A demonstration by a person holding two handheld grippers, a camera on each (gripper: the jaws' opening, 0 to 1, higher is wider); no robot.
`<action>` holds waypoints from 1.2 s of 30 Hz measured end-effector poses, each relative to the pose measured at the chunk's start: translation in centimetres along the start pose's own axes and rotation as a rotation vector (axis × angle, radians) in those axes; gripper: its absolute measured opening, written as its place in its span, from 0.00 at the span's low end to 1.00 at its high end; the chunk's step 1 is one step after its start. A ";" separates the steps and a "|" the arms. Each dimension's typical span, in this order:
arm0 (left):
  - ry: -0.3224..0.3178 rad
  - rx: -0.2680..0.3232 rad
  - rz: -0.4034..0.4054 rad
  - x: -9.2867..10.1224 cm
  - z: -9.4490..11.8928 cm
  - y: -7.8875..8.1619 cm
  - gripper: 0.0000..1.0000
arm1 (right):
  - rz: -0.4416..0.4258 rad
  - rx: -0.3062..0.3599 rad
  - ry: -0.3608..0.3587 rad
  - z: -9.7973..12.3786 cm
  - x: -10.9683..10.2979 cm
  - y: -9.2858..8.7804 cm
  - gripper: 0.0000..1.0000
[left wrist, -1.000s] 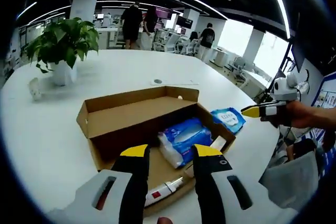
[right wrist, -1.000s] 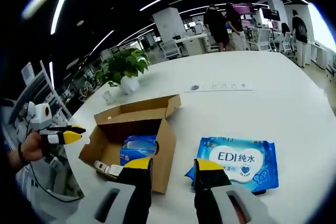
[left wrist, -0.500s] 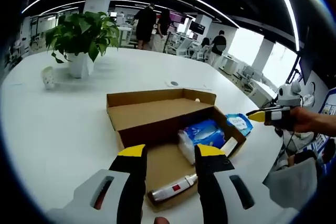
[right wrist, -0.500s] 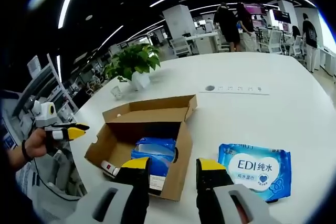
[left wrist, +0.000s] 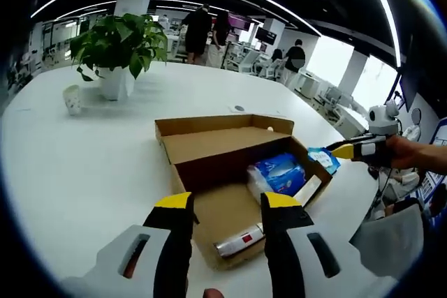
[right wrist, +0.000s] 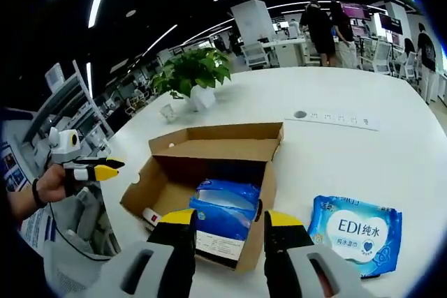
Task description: Operate the shoe box by opening the lid, removing the specified soft item, and placing it in the target area until the item is outside and the box remains undamaged.
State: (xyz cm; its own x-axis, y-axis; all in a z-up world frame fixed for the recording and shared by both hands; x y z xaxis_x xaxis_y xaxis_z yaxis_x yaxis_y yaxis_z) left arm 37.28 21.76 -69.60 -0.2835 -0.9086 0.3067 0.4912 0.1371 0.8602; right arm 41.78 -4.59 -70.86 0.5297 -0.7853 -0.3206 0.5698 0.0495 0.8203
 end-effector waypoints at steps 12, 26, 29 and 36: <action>0.001 0.004 0.008 -0.4 0.6 -0.1 0.40 | 0.066 -0.035 0.035 -1.3 -1.2 0.2 0.37; -0.018 -0.006 0.020 0.5 1.3 -0.9 0.41 | 0.281 -0.163 0.114 -4.5 -3.0 -0.7 0.46; -0.022 -0.004 0.022 1.0 1.5 -1.1 0.41 | 0.336 -0.197 0.136 -5.2 -3.4 -1.0 0.49; -0.037 -0.005 0.021 1.9 1.5 -1.4 0.44 | 0.420 -0.253 0.156 -7.2 -3.5 -1.6 0.57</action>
State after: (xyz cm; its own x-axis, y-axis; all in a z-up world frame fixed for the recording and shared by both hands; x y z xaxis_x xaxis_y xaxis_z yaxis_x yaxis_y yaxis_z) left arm 34.78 20.41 -69.63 -0.3030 -0.8904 0.3398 0.5016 0.1542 0.8512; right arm 43.52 2.49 -74.48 0.8223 -0.5647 -0.0708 0.4114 0.5040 0.7595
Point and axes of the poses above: the point that each gripper's makers call its tool centre point, and the gripper's own axes: z roughly backward along the fingers, x roughly to its right, y roughly out of its top, the point moved 2 cm from there along z, roughly backward along the fingers, and after that the axes turned 10 degrees about x, right-handed, at the moved point
